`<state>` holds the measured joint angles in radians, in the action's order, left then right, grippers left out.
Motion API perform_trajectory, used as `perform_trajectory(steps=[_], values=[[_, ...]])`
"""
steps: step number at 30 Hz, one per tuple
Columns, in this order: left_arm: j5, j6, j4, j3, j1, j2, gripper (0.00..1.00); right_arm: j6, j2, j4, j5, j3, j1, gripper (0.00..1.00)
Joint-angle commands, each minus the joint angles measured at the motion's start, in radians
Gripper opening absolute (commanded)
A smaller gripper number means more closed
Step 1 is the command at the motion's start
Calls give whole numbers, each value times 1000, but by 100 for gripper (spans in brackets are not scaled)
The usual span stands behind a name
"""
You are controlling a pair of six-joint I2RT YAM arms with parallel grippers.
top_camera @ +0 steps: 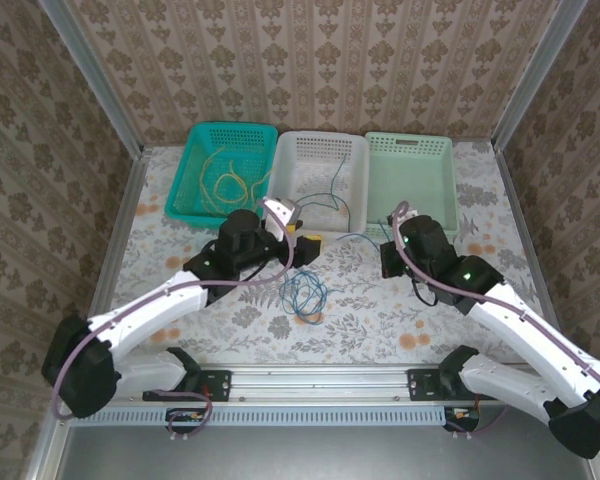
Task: Untangle the cables
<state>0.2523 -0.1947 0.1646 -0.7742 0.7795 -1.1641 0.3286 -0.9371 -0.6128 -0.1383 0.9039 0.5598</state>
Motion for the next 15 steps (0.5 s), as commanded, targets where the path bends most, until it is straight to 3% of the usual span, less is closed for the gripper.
perform_trajectory(steps=[1,4,7,12,15], values=[[-25,221,-128,-22,16,65,75,9,18,-74,213,48,-69,0],[15,331,-167,-29,32,99,76,3,-9,-103,375,74,-114,0],[77,410,-180,-31,39,116,76,-30,-41,-144,447,104,-128,0],[50,574,-346,-105,92,71,75,-73,-85,-212,513,153,-136,0],[46,601,-371,-129,113,43,74,-79,-102,-221,527,166,-138,0]])
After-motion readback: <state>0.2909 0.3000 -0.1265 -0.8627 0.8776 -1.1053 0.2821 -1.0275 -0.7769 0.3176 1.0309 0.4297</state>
